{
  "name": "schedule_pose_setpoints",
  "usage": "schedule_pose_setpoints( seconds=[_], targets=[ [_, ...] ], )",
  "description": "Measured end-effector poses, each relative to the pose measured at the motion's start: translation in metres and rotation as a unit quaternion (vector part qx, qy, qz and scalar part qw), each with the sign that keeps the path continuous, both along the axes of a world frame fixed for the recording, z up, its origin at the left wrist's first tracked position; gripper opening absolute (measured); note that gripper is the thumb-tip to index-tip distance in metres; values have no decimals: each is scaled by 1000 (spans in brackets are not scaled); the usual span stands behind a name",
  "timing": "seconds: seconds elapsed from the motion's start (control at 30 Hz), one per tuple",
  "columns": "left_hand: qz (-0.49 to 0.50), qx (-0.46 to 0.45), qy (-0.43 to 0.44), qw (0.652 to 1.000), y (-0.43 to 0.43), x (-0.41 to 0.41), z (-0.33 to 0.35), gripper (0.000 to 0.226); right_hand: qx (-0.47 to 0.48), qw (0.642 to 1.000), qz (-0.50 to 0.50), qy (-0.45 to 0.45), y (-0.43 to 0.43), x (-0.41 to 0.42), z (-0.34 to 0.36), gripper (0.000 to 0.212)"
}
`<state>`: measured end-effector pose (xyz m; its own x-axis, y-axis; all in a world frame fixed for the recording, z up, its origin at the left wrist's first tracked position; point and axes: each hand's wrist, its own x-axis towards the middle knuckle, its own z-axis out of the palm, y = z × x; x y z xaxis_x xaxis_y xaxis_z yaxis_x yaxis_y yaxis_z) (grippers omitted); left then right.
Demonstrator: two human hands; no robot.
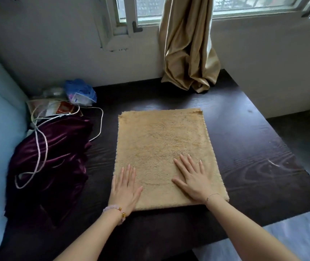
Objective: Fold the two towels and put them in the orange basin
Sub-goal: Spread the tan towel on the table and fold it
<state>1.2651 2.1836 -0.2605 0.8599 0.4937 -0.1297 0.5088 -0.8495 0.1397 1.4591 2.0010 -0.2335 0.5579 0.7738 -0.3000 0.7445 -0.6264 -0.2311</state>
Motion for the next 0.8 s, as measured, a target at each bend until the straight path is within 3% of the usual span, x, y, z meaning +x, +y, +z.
schedule_pose_setpoints(
  seconds=[0.13,0.43,0.8],
  targets=[
    [41,-18,75,996,-25,-12,8,68,16,1000,25,-8,-16,-2,-2,77],
    [73,57,37,995,-77,-26,6,67,82,994,32,-64,-56,-9,-18,67],
    [106,41,6,994,-127,-47,2,66,84,990,90,-65,-85,-8,-24,67]
  ],
)
